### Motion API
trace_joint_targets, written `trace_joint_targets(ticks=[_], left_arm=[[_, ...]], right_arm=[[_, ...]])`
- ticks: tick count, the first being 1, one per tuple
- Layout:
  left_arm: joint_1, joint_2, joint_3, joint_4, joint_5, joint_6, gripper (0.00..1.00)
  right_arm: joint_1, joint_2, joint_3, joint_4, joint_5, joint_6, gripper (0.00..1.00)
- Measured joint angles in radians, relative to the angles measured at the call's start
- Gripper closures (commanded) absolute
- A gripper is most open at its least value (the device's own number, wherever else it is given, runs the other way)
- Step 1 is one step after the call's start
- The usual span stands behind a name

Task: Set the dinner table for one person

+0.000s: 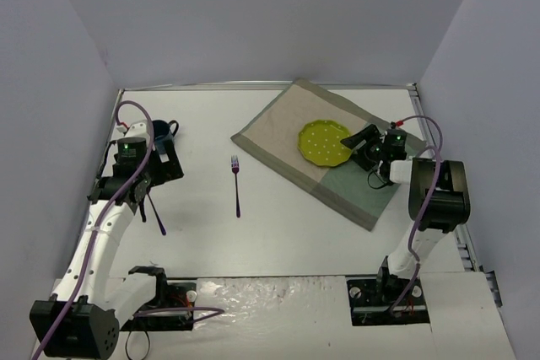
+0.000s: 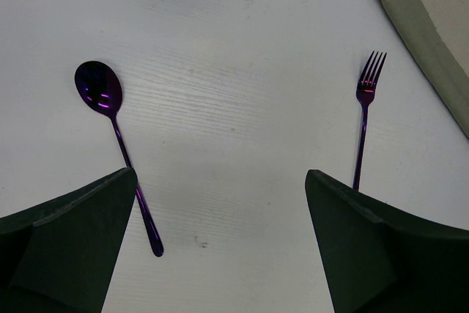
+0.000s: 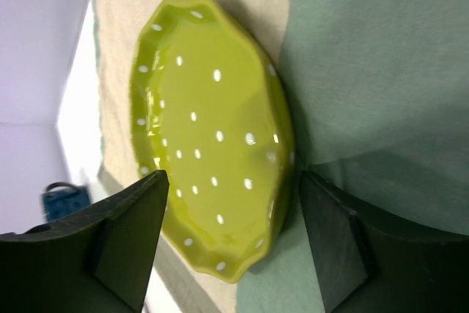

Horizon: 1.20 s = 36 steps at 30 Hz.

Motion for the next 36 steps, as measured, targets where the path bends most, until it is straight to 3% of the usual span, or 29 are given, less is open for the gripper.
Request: trace_joint_targets(ticks=[8,15,21,26,36], left_arm=[[0.002,0.000,0.000,-0.001,0.000,0.000,0.03],[0.005,0.003,0.000,-0.004,-0.024,-0.007,0.03],[0.022,0.058,0.025,-0.026,-0.068,-0.049,0.03],[0.088,0.178,0.150,-0.037,-0.080,-0.081,0.03],[0.241,0.559,0.424,0.014,-0.045,-0.184,0.03]], right_arm=[[0.004,-0.172,0.051,-0.255,0.182,-0.137,0.29],[0.009,-0.404,-0.044,-0.300,0.217,-0.167,0.29],[0.127,-0.567,-0.087,-0.417,0.282,-0.253,0.23],[0.244,-0.711,-0.088,-0.458,0.318,-0.328,0.16],[0.261,-0.800,-0.088,-0.475,0.274,-0.406,0.08]])
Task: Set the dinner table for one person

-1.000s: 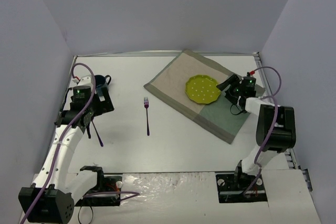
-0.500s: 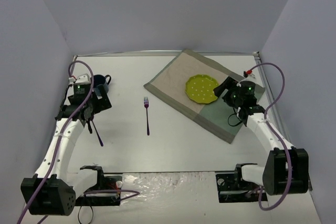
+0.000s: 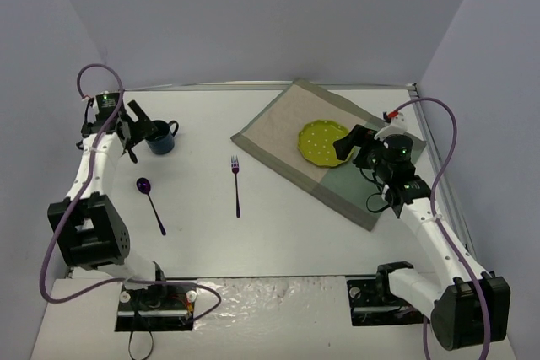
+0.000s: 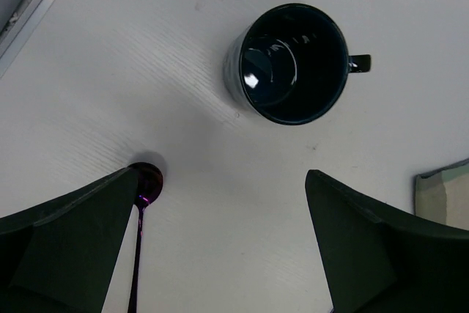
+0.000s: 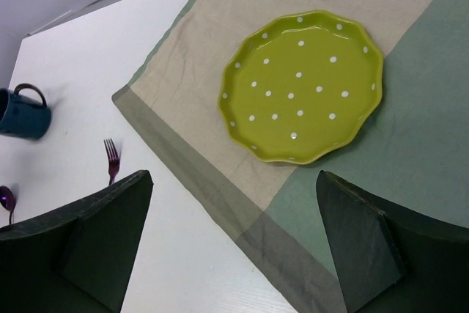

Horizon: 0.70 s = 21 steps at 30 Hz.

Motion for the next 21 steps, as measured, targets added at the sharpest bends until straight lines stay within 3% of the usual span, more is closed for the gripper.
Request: trace_joint_targets(ticks=[4,6,10,17,21], left_arm=[[0.012,0.171,0.113,-0.009,-0.003,-0.024,0.03],[0.012,0.255,0.174,-0.010,-0.003,-0.027,0.04],[0.012,0.362,0.237,-0.013,-0.003,-0.032,0.08],[0.012,0.422,0.248,-0.021,-0.005,-0.032,0.30],[0.013,0.436,0.269,-0.025,-0.007,-0.023,0.50]], right_arm=[[0.005,-0.005,-0.008,-0.001,-0.027,-0.020,0.07],[0.005,-0.014,-0.016,-0.002,-0.036,-0.024,0.00],[0.008,-0.036,-0.031,-0.003,-0.050,-0.035,0.00],[0.011,-0.057,-0.041,-0.003,-0.058,-0.047,0.00],[0.011,-0.058,-0.043,-0.003,-0.062,-0.048,0.00]])
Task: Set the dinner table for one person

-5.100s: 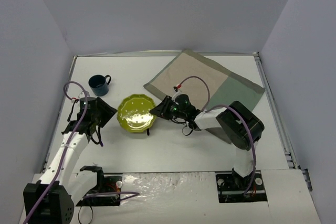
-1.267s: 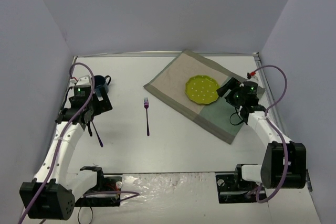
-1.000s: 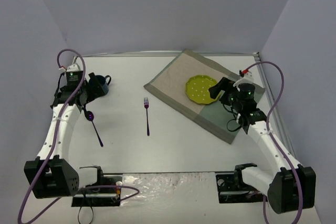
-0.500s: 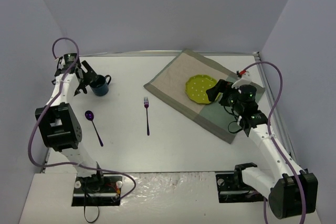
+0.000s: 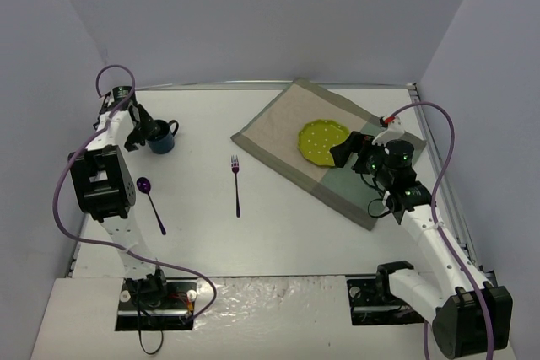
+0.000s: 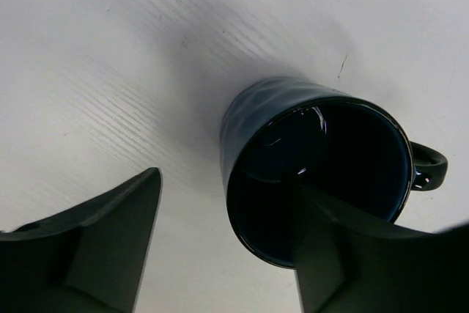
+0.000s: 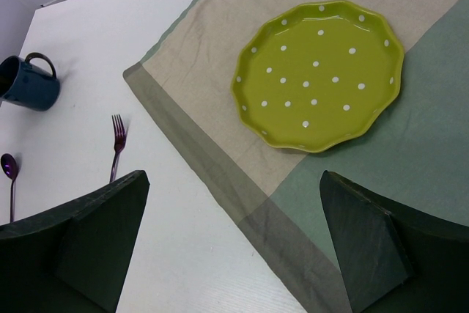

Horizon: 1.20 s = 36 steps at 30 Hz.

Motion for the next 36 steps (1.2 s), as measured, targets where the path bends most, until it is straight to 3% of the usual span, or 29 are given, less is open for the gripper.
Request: trace_joint_targets(ticks=[4,10,19,24,30,36], left_arm=[[0.000,0.006,0.012,0.000,0.000,0.006,0.74],[0.000,0.007,0.017,-0.001,0.003,0.022,1.00],[-0.005,0.008,0.038,-0.059,0.008,0.103,1.00],[-0.052,-0.018,0.069,-0.153,-0.012,0.190,1.00],[-0.243,-0.155,0.068,-0.241,-0.056,0.309,1.00],[-0.510,-0.338,0.037,-0.267,-0.052,0.407,1.00]], right_arm=[[0.000,0.000,0.000,0.000,0.000,0.000,0.00],[0.000,-0.001,-0.001,0.000,-0.002,0.000,0.00],[0.039,0.002,0.000,0.002,-0.049,-0.027,0.00],[0.218,0.050,0.037,0.010,-0.048,-0.107,0.00],[0.479,0.169,0.142,0.018,0.003,-0.256,0.00],[0.586,0.333,0.316,-0.041,0.021,-0.434,0.06]])
